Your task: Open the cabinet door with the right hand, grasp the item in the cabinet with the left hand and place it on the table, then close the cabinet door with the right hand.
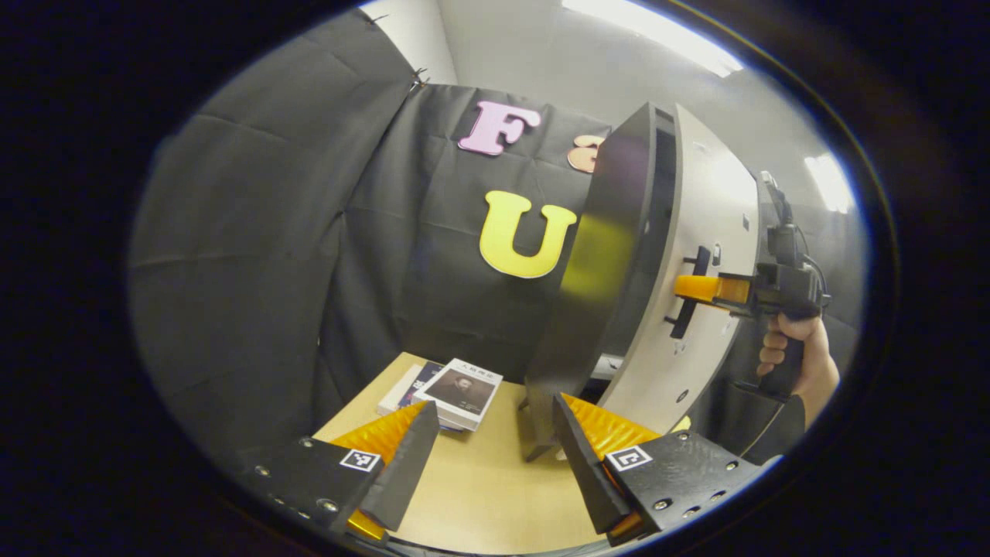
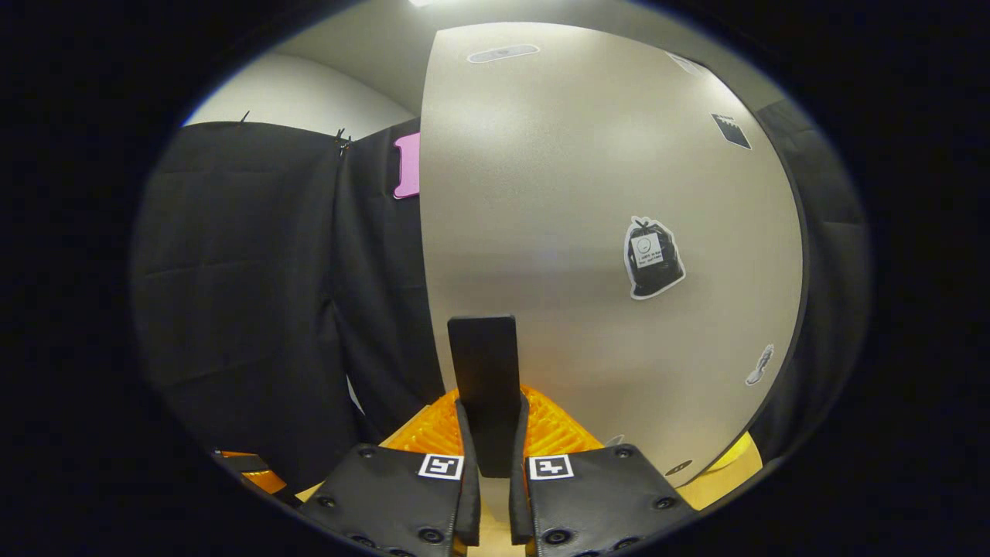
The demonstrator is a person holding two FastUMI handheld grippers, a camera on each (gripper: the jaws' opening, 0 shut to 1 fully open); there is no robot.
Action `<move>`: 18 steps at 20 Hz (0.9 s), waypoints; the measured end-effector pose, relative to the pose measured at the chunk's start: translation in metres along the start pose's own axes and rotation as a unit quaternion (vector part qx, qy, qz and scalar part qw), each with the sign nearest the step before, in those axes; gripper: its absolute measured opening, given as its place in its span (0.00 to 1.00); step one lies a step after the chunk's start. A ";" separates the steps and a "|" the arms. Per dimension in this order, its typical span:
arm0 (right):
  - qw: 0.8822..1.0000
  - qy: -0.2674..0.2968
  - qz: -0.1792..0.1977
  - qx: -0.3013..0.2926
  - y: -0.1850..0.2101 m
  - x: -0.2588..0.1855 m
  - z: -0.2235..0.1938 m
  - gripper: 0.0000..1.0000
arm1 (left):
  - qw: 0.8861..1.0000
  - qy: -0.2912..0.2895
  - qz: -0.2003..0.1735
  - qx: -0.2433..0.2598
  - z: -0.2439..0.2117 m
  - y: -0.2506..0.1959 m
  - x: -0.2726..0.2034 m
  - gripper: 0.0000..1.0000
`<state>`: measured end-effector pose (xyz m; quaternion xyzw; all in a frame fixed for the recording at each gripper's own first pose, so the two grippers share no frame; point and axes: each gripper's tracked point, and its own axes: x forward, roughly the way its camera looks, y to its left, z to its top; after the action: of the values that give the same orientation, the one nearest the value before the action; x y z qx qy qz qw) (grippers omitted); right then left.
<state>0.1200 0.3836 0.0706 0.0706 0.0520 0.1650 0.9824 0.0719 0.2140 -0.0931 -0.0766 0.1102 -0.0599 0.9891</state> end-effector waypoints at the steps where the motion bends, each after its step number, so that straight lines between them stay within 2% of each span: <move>1: 1.000 0.001 0.003 0.002 0.001 -0.005 -0.001 0.17 | 1.000 0.001 0.001 -0.004 0.000 -0.002 -0.004 0.89; 2: 1.000 0.002 0.007 0.005 0.001 -0.011 -0.002 0.17 | 1.000 0.003 0.002 -0.007 -0.001 -0.003 -0.007 0.91; 9: 0.999 0.016 0.038 0.013 -0.007 -0.041 -0.005 0.16 | 1.000 0.009 -0.006 -0.021 0.001 -0.018 -0.013 0.89; 13: 0.998 0.022 0.054 0.012 -0.013 -0.048 -0.007 0.17 | 0.999 0.000 0.002 0.039 0.012 -0.030 -0.020 0.88; 18: 0.997 0.028 0.065 0.014 -0.020 -0.055 -0.009 0.15 | 0.997 0.002 -0.045 0.060 0.008 -0.083 -0.016 0.89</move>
<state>0.0737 0.3478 0.0634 0.0829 0.0770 0.2297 0.9667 0.0499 0.1355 -0.0683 -0.0223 0.1053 -0.1107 0.9880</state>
